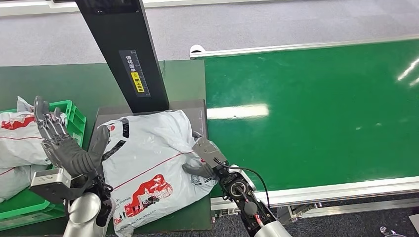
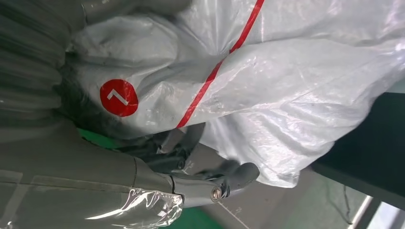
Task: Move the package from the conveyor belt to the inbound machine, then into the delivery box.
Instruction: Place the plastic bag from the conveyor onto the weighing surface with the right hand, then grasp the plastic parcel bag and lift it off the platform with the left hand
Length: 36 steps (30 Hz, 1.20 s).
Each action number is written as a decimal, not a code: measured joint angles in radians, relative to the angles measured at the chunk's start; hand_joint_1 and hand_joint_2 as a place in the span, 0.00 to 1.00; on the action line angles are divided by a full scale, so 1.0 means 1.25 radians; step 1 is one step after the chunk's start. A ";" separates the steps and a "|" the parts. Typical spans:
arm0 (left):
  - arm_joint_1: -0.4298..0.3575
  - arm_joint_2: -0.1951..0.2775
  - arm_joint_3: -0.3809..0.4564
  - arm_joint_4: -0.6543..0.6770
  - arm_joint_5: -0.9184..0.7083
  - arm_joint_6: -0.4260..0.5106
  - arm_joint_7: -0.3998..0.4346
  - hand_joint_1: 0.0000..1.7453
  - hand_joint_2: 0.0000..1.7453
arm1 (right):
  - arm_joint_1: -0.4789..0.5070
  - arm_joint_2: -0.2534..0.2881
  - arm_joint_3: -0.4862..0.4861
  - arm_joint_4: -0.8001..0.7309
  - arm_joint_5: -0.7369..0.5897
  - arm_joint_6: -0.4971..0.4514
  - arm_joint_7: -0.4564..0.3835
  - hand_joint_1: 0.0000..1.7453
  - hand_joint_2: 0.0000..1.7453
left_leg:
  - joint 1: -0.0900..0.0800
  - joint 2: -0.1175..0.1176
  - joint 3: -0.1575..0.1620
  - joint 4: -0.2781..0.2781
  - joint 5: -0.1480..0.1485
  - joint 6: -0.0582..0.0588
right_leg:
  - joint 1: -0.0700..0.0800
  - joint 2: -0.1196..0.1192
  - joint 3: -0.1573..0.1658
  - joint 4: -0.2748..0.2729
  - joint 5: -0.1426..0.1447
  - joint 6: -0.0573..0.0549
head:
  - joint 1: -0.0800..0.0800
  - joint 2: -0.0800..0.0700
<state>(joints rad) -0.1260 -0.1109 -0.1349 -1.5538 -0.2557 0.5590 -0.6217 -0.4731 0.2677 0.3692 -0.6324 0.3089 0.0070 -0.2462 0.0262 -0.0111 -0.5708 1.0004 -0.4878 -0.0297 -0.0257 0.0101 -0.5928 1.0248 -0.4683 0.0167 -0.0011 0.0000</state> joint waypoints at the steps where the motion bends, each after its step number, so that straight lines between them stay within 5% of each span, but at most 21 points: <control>1: 0.000 0.000 0.001 0.000 -0.004 -0.001 0.003 0.00 1.00 | -0.002 0.000 0.002 0.002 0.010 -0.007 0.004 0.00 1.00 | 0.000 0.000 0.000 0.000 0.000 0.000 | 0.000 0.000 0.000 0.000 0.000 0.000 | 0.000 0.000; 9: 0.028 0.000 0.004 -0.018 -0.049 -0.005 0.023 0.00 1.00 | 0.021 -0.011 0.003 -0.089 0.074 -0.128 -0.009 0.00 1.00 | 0.000 0.000 0.000 0.000 0.000 0.000 | 0.000 0.000 0.000 0.000 0.000 0.000 | 0.000 0.000; 18: 0.053 0.006 0.009 -0.006 -0.226 -0.050 0.131 0.00 1.00 | 0.174 -0.043 -0.099 -0.496 -0.040 -0.260 -0.162 0.00 1.00 | 0.000 0.000 0.000 0.000 0.000 0.000 | 0.000 0.000 -0.001 -0.001 0.000 0.000 | 0.000 0.000; 29: 0.053 0.011 0.018 0.027 -0.266 -0.060 0.154 0.00 1.00 | 0.256 -0.063 -0.153 -0.726 -0.059 -0.278 -0.186 0.00 1.00 | 0.000 0.002 0.001 0.000 -0.001 0.000 | 0.000 0.002 -0.001 0.000 0.000 0.000 | 0.000 0.000; 36: 0.054 0.028 0.034 0.081 -0.488 -0.226 0.305 0.00 1.00 | 0.309 -0.072 -0.188 -0.839 -0.082 -0.320 -0.245 0.00 1.00 | 0.000 0.001 0.000 0.000 -0.001 0.000 | 0.000 0.002 -0.001 -0.001 0.000 0.000 | 0.000 0.000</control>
<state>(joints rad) -0.0588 -0.0754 -0.0919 -1.4530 -0.8653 0.2765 -0.2403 -0.0872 0.1776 0.1345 -1.6817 0.2059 -0.3928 -0.5520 0.0260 -0.0094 -0.5706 1.0004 -0.4891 -0.0300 -0.0259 0.0120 -0.5934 1.0241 -0.4683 0.0167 -0.0010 0.0000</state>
